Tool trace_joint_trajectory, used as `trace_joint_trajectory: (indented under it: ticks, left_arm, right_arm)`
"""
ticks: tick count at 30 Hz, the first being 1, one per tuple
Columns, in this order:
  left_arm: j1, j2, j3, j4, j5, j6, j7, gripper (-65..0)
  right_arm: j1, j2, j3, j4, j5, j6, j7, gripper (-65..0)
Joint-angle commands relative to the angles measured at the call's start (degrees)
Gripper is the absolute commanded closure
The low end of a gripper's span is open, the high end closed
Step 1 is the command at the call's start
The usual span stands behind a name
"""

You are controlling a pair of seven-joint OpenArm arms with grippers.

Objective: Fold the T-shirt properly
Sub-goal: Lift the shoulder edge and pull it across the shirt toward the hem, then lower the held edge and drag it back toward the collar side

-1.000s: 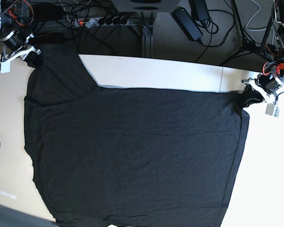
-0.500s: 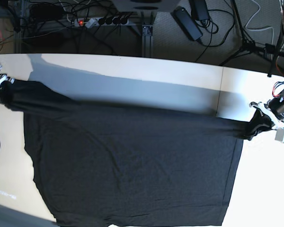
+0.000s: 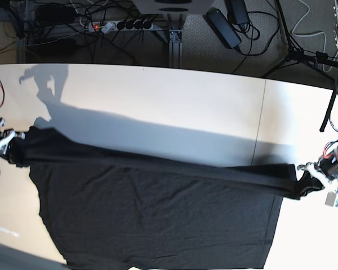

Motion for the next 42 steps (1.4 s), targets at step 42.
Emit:
trace_joint_trajectory:
  ticks: [42]
  left_arm:
    - [-12.0, 4.7, 6.0, -16.0, 10.5, -0.5, -13.4, -2.7]
  right_arm:
    - [33.9, -7.8, -25.9, -25.6, -24.2, 3.2, 13.0, 0.0]
